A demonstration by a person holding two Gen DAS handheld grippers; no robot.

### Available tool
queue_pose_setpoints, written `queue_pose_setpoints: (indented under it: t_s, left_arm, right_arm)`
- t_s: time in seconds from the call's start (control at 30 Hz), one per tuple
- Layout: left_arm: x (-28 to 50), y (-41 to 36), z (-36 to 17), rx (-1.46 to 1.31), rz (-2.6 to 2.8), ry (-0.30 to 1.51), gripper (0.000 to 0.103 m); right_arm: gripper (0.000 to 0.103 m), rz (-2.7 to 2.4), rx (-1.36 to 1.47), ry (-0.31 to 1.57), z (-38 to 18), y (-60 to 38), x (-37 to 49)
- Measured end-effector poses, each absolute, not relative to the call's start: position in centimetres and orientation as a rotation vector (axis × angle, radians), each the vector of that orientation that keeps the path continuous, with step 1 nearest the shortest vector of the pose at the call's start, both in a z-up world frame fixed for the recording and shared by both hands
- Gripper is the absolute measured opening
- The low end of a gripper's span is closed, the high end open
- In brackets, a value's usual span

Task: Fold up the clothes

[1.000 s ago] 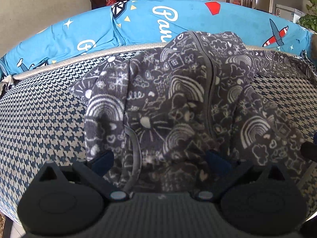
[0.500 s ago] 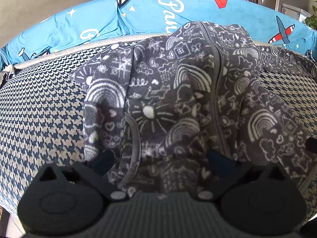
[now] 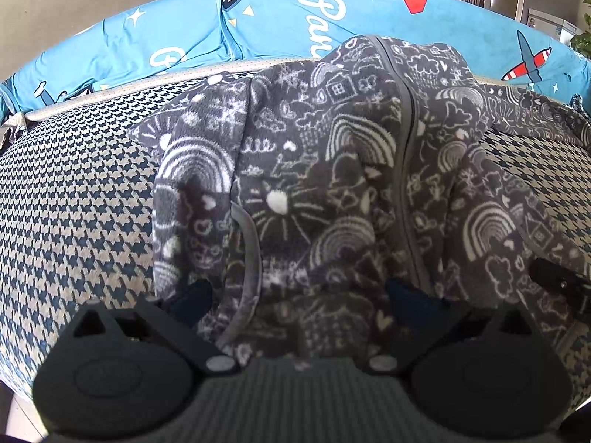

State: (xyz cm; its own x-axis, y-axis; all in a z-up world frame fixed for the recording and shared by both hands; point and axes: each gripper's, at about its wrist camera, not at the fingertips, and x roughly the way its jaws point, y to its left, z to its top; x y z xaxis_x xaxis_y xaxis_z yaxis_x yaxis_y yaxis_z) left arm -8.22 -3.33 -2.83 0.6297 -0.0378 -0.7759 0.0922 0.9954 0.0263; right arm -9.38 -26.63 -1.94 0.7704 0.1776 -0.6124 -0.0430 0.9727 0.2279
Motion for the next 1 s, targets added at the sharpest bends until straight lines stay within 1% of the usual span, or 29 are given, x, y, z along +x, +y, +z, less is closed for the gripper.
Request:
queue_pose_setpoints:
  t_s: [0.03, 0.07, 0.17, 0.4, 0.63, 0.87, 1.0]
  left_arm:
    - [-8.3, -3.4, -2.8, 0.065, -0.074, 0.886, 0.103]
    - [-8.3, -3.4, -2.8, 0.063, -0.073, 0.886, 0.103]
    - [-8.4, -3.5, -2.7, 0.062, -0.069, 0.886, 0.103]
    - [-9.2, -4.0, -2.0, 0.070, -0.085, 0.847, 0.103]
    - [-10.5, -4.4, -1.8, 0.065, -0.122, 0.836, 0.103]
    - [-11.1, -4.4, -2.1, 0.070, -0.124, 0.844, 0.103]
    - [-11.6, -4.4, -2.2, 0.067, -0.122, 0.852, 0.103]
  right_arm:
    - [0.025, 0.129, 0.206, 0.682, -1.9, -26.5, -9.4]
    - [0.021, 0.138, 0.211, 0.682, -1.9, -26.5, -9.4]
    - [0.017, 0.144, 0.214, 0.662, -1.2, -26.5, -10.0]
    - [0.016, 0.073, 0.247, 0.563, 1.6, -27.9, -13.9]
    - [0.016, -0.030, 0.171, 0.530, 2.5, -28.7, -19.1]
    - [0.016, -0.115, 0.168, 0.569, 2.3, -29.9, -21.5]
    - [0.018, -0.167, 0.196, 0.574, 2.4, -30.9, -21.8]
